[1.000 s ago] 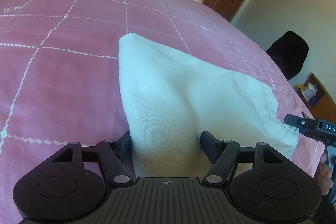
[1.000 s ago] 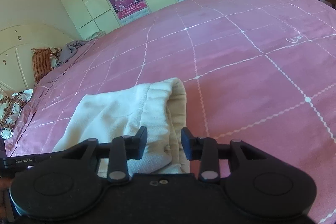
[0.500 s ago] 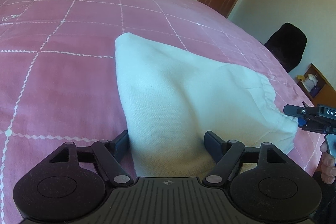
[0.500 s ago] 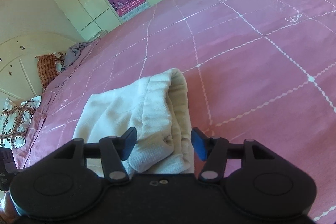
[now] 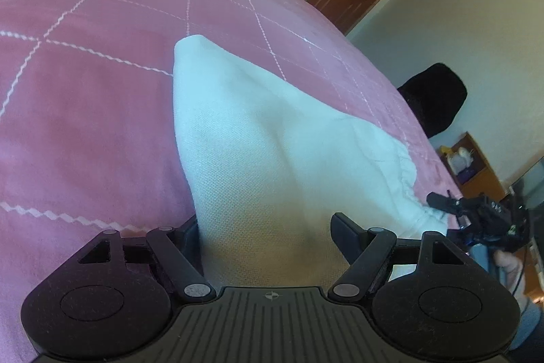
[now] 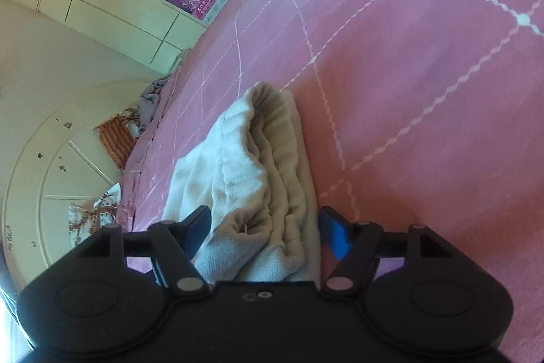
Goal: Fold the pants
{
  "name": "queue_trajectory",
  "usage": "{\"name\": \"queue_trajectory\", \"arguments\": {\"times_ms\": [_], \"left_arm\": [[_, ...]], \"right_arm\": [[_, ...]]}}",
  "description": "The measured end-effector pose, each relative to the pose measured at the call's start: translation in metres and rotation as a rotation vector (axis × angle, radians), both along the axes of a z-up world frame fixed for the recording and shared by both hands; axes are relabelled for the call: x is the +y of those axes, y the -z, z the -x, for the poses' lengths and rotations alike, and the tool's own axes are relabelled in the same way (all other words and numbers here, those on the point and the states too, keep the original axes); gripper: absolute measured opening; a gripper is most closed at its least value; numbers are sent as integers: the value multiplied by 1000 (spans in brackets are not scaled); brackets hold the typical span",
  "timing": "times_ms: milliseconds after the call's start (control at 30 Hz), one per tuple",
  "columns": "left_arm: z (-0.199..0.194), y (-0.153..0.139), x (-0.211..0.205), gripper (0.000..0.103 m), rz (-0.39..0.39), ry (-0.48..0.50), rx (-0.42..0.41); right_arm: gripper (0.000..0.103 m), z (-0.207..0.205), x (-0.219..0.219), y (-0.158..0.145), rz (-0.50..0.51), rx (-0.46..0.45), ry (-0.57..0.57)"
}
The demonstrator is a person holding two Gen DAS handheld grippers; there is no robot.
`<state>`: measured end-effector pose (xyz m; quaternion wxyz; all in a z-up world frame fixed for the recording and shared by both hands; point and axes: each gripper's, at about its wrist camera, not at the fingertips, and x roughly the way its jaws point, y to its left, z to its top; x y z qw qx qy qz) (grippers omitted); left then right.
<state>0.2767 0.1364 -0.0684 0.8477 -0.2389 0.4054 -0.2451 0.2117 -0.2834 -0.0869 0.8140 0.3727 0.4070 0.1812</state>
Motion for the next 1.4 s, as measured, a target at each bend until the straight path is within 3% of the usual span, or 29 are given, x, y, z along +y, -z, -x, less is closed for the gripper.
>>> {"name": "queue_trajectory", "arguments": {"times_ms": [167, 233, 433, 533, 567, 667, 767, 867, 1000, 1133, 1200, 1267, 1333, 1367, 1400], "left_arm": [[-8, 11, 14, 76, 139, 19, 51], [-10, 13, 15, 76, 160, 35, 58], [-29, 20, 9, 75, 225, 61, 81], [-38, 26, 3, 57, 225, 57, 90], [-40, 28, 3, 48, 224, 53, 96], [-40, 31, 5, 45, 241, 51, 100], [-34, 32, 5, 39, 262, 33, 80], [-27, 28, 13, 34, 357, 3, 33], [-28, 4, 10, 34, 375, 20, -33], [-33, -1, 12, 34, 342, 30, -22], [-33, 4, 16, 34, 320, 27, 6], [-32, 13, 16, 34, 293, 17, 42], [-31, 23, 17, 34, 307, 4, 58], [-30, 24, 17, 34, 313, 1, 58], [-31, 25, 15, 34, 314, -1, 58]], "right_arm": [[70, -7, -5, 5, -45, 0, -54], [68, -12, -11, 3, -42, -10, -73], [72, -27, -10, 8, -81, 17, -146], [73, -35, 1, 4, -43, 8, -190], [71, -38, 6, 3, -27, -5, -203], [56, -43, 9, 6, -18, 4, -196], [47, -46, 10, 5, -16, 4, -205], [35, -44, 4, -4, -67, -39, -199], [34, -45, 8, -22, -56, -88, -215], [34, -55, 8, -31, -43, -97, -213], [36, -58, 8, -26, -16, -61, -211], [46, -56, 7, -21, 17, -16, -201], [65, -48, -5, -15, 3, 3, -180], [76, -41, -21, -8, -52, 19, -159], [76, -41, -21, -8, -52, 19, -159]]}}
